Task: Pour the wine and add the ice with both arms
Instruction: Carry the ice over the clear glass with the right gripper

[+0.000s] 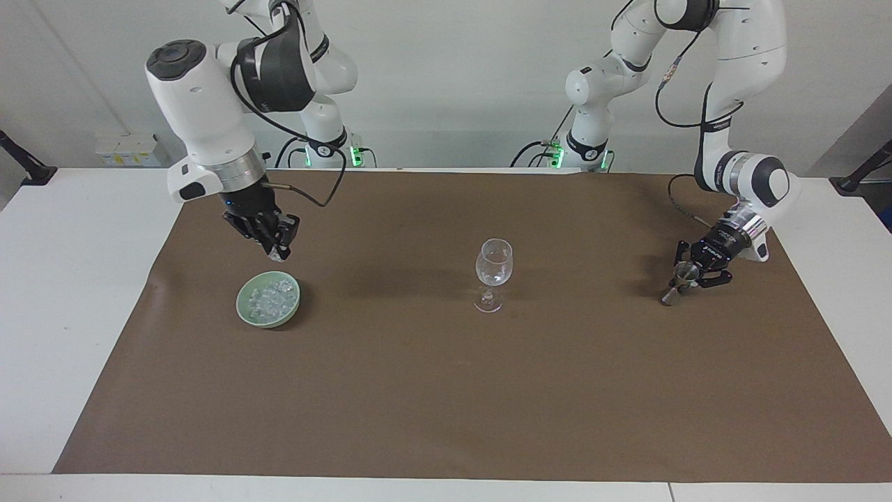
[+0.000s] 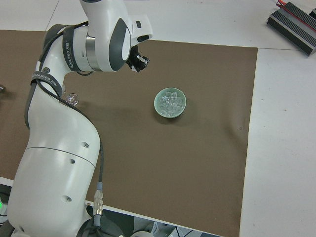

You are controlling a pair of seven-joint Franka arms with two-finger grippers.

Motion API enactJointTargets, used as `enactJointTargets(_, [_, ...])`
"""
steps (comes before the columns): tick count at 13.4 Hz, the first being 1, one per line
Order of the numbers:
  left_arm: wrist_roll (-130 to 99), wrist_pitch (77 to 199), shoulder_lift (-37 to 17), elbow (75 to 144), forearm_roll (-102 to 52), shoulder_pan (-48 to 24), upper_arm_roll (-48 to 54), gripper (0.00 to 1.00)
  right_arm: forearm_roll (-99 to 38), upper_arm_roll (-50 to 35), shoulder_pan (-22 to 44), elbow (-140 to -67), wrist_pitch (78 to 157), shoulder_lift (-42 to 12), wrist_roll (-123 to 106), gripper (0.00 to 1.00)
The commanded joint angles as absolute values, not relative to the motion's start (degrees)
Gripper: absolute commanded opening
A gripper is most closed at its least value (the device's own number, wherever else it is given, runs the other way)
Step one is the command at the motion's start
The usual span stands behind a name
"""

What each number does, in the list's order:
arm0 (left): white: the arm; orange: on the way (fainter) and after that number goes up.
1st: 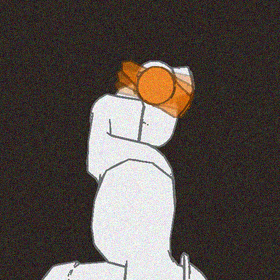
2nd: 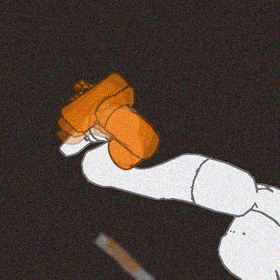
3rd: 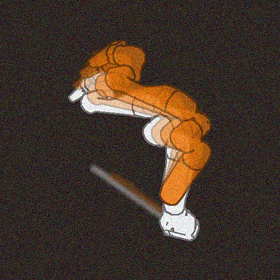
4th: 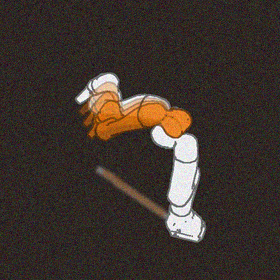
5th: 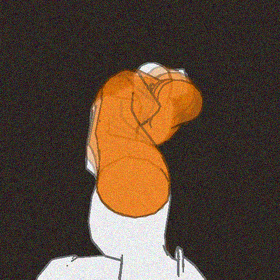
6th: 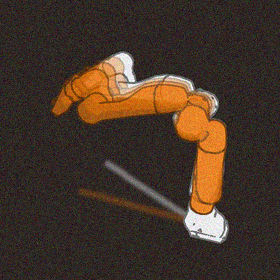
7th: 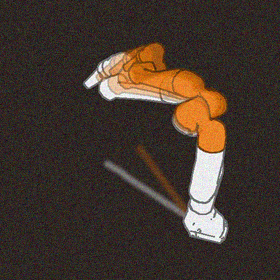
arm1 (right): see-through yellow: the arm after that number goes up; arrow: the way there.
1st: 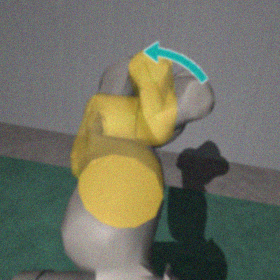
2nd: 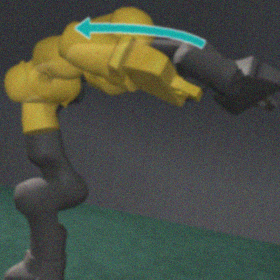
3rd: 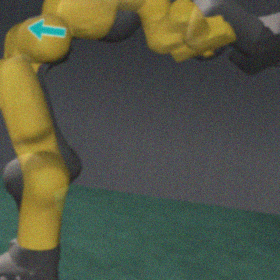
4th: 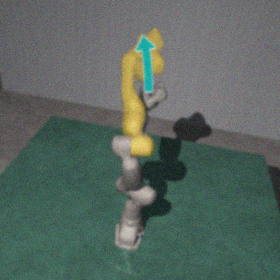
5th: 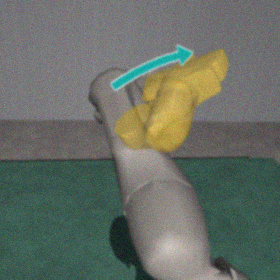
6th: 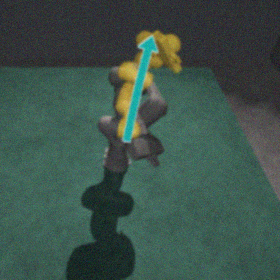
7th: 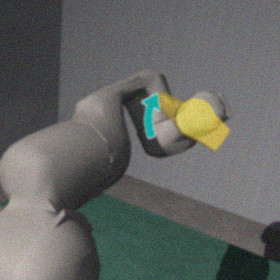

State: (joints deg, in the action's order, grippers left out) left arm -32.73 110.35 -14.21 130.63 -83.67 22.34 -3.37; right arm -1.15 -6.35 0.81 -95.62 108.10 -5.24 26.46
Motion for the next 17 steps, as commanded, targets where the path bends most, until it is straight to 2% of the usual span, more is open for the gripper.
enactJointTargets(1, [-33.4,109.6,-13.54,131.57,-83.23,21.18,-3.87,0.0,0.61,-10.97,0.62,-92.64,107.14,-5.98,33.99,0.0])
enactJointTargets(3, [-33.4,109.51,-13.54,131.57,-83.32,21.01,-3.87,0.0,-0.17,-14.83,0.7,-91.85,108.71,-6.24,37.78,0.0])
enactJointTargets(9, [-33.31,108.81,-13.71,132.18,-83.58,20.83,-3.78,0.0,-2.72,-24.16,3.51,-92.64,122.15,-9.04,53.85,0.0])
enactJointTargets(17, [-33.05,108.37,-14.67,132.36,-84.81,20.3,-3.87,0.0,-1.67,-28.03,8.35,-95.45,130.77,-12.48,62.22,0.0])
